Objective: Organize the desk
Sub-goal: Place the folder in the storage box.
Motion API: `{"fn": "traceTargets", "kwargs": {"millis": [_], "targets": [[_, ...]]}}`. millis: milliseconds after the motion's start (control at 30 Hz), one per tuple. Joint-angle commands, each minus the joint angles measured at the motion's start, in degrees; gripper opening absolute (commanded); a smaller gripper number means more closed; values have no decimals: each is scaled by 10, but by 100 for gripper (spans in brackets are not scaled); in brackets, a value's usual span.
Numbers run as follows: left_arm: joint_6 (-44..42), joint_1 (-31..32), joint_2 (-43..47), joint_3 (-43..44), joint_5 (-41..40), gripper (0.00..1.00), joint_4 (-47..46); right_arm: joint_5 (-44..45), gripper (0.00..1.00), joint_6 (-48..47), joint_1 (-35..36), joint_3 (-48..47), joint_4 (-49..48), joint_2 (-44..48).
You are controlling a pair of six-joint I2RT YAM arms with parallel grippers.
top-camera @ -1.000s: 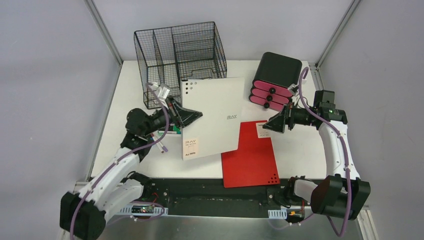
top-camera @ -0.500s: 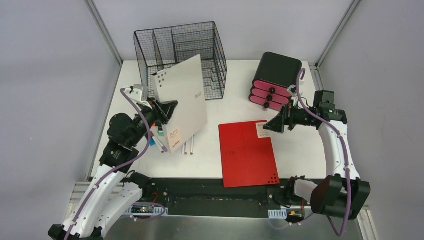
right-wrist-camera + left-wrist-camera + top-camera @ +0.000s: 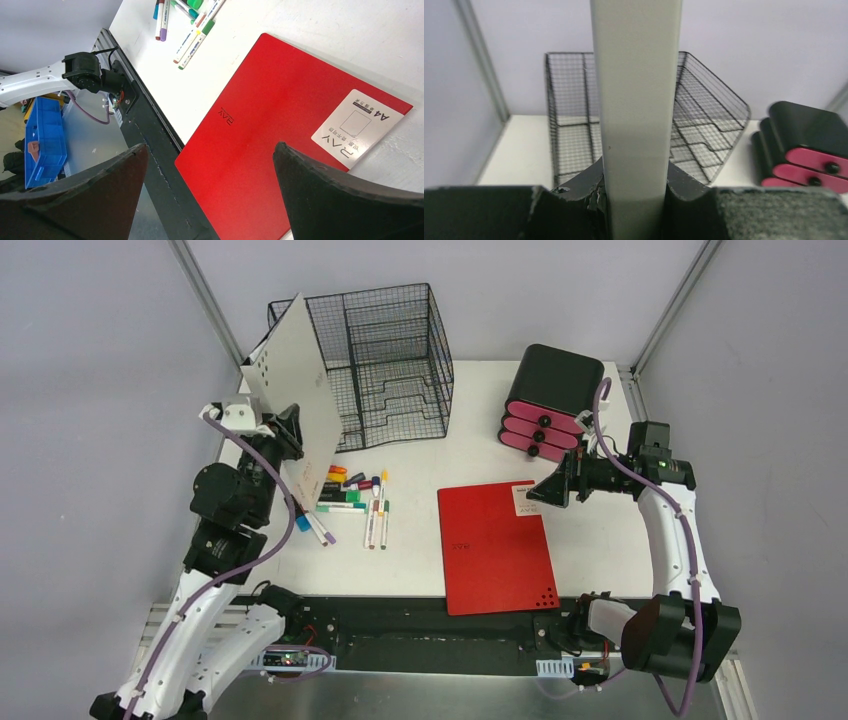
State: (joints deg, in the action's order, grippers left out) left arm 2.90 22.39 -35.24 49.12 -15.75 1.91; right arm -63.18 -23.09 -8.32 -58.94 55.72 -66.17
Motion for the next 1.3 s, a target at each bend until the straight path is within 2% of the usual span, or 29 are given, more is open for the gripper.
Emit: {"fn": "traceTargets", "kwargs": {"millis": [0, 200, 300, 500, 700, 1000, 1267], "targets": [[-110, -6, -30, 61, -73, 0, -70, -3, 99, -11, 1, -24, 1, 23], [-187, -21, -119, 62, -98, 0, -192, -7, 99, -11, 1, -23, 2, 27], [-183, -61, -170, 65, -57, 0, -249, -9, 99, -10, 1, -23, 2, 27], [-137, -140, -270, 92, 15, 0, -303, -5, 99, -11, 1, -22, 2, 31], [-78, -216, -356, 93, 136, 0, -383, 1, 99, -13, 1, -21, 2, 31], [-79, -245, -483, 87, 157, 0, -548, 8, 99, -15, 0, -20, 1, 27], [-70, -254, -585, 105, 175, 0, -625, 11, 99, -15, -7, -18, -1, 25]]}}
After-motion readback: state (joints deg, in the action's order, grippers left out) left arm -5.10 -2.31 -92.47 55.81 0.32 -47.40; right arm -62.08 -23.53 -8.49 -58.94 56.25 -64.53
